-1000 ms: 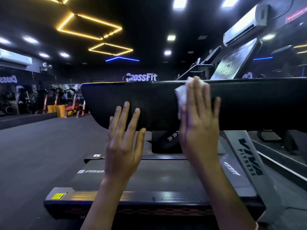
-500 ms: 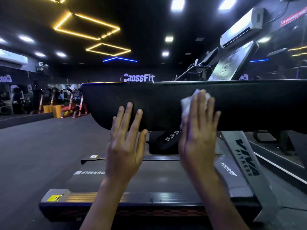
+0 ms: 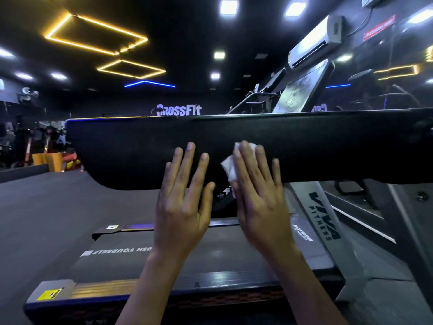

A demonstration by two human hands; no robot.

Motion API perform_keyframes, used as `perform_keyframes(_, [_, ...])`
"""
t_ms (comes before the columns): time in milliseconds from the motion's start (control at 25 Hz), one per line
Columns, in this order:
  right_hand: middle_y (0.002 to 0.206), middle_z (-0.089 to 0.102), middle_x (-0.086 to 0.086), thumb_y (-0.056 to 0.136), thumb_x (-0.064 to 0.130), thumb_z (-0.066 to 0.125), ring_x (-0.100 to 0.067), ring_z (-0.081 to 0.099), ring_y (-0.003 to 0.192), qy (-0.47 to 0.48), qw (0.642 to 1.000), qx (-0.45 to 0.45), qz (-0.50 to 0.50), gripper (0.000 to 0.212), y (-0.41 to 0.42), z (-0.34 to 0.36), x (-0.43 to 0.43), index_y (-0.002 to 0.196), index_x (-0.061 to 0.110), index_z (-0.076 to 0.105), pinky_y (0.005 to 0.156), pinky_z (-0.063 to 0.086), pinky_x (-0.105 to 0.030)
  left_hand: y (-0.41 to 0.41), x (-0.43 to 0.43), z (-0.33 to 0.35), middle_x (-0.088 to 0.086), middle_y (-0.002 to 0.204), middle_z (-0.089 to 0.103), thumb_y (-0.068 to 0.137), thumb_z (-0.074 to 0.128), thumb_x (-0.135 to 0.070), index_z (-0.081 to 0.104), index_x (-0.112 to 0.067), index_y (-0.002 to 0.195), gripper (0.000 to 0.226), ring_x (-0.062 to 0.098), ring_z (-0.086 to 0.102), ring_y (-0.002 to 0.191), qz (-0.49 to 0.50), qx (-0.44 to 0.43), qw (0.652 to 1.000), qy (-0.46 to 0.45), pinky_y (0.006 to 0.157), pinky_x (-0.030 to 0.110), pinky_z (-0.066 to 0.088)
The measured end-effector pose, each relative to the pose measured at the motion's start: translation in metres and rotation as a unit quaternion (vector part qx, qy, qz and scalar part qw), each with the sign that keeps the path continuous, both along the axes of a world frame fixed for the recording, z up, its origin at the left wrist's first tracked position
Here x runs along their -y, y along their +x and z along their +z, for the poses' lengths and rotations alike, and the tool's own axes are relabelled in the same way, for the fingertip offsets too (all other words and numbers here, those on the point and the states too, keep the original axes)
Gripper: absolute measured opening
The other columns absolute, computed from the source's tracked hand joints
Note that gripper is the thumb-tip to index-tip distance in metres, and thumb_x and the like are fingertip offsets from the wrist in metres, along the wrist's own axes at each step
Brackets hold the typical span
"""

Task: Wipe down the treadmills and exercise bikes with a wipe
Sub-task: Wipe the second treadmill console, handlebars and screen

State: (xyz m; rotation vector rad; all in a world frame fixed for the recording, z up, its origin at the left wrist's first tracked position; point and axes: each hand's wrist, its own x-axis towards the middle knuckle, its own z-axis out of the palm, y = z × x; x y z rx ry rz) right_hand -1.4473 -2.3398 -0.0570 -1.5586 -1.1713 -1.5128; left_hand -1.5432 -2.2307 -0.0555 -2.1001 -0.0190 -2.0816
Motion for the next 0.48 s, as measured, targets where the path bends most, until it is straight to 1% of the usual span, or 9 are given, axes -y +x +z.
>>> perform_keyframes(40, [0.155,0.024,-0.003,0.103,0.024,0.031,-0.023,0.018,0.146,-0.006,1.0,0.025,-0.013,0.047,0.008,0.011,0.007,0.147,0.01,0.03,0.119,0.01,-0.045,0.004,0.004,0.001,0.018,0.146,0.036,0.096,0.049,-0.016,0.044,-0.002,0.136,0.043,0.031,0.028,0.14,0.004,0.002,1.0,0.002,0.117,0.039,0.019])
perform_keyframes(80, [0.155,0.024,-0.002,0.104,0.028,0.029,-0.023,0.018,0.146,0.015,0.999,0.013,-0.03,0.047,0.019,0.018,0.017,0.148,0.011,0.03,0.119,0.01,-0.046,0.008,0.009,0.002,0.018,0.145,0.036,0.096,0.049,-0.017,0.045,-0.002,0.136,0.042,0.031,0.029,0.139,0.006,0.003,1.0,0.001,0.117,0.039,0.019])
perform_keyframes(120, [0.156,0.023,-0.003,0.104,0.029,0.027,-0.023,0.017,0.146,0.056,0.997,-0.03,-0.037,0.048,0.032,0.022,0.029,0.148,0.011,0.029,0.119,0.01,-0.047,0.013,0.014,0.003,0.018,0.146,0.036,0.097,0.048,-0.018,0.044,-0.003,0.136,0.042,0.031,0.029,0.139,0.007,0.003,1.0,0.002,0.117,0.039,0.019])
perform_keyframes(200, [0.157,0.021,-0.01,0.104,0.025,0.028,-0.026,0.011,0.147,0.144,0.981,-0.126,-0.02,0.049,0.048,0.013,0.05,0.149,0.006,0.026,0.119,0.011,-0.049,0.021,0.023,0.006,0.017,0.146,0.036,0.097,0.048,-0.018,0.043,-0.005,0.136,0.042,0.03,0.029,0.139,0.012,-0.004,1.0,0.01,0.118,0.039,0.017])
perform_keyframes(240, [0.157,0.021,-0.013,0.103,0.021,0.03,-0.028,0.01,0.148,0.161,0.976,-0.144,-0.015,0.049,0.048,0.003,0.052,0.149,0.002,0.024,0.119,0.012,-0.05,0.025,0.027,0.007,0.017,0.146,0.036,0.097,0.048,-0.018,0.043,-0.005,0.136,0.042,0.03,0.029,0.139,0.017,-0.007,1.0,0.017,0.118,0.039,0.017])
perform_keyframes(320, [0.157,0.019,-0.015,0.103,0.018,0.031,-0.029,0.01,0.148,0.124,0.985,-0.119,-0.013,0.049,0.039,-0.011,0.044,0.148,0.0,0.024,0.12,0.012,-0.046,0.033,0.035,0.008,0.018,0.146,0.037,0.097,0.048,-0.018,0.045,-0.004,0.136,0.041,0.03,0.03,0.139,0.019,-0.008,0.999,0.024,0.118,0.039,0.017])
perform_keyframes(400, [0.156,0.022,-0.01,0.103,0.022,0.028,-0.027,0.014,0.147,0.052,0.998,-0.047,-0.002,0.048,0.04,0.0,0.043,0.147,0.003,0.027,0.12,0.011,-0.042,0.042,0.044,0.01,0.018,0.145,0.037,0.096,0.048,-0.018,0.047,-0.003,0.135,0.041,0.03,0.03,0.139,0.015,-0.006,1.0,0.027,0.117,0.04,0.018])
perform_keyframes(440, [0.155,0.024,-0.009,0.104,0.024,0.025,-0.025,0.016,0.147,0.041,0.999,-0.024,-0.015,0.048,0.048,0.01,0.051,0.147,0.004,0.028,0.119,0.012,-0.042,0.048,0.05,0.011,0.018,0.145,0.038,0.096,0.049,-0.018,0.048,-0.003,0.135,0.041,0.03,0.03,0.139,0.012,-0.007,0.999,0.029,0.117,0.041,0.018])
perform_keyframes(480, [0.156,0.024,-0.008,0.104,0.026,0.023,-0.024,0.017,0.147,0.053,0.998,-0.026,-0.029,0.048,0.059,0.018,0.061,0.147,0.005,0.028,0.119,0.012,-0.043,0.053,0.056,0.011,0.018,0.145,0.038,0.096,0.049,-0.018,0.048,-0.003,0.134,0.041,0.03,0.03,0.139,0.011,-0.007,0.999,0.032,0.117,0.042,0.019])
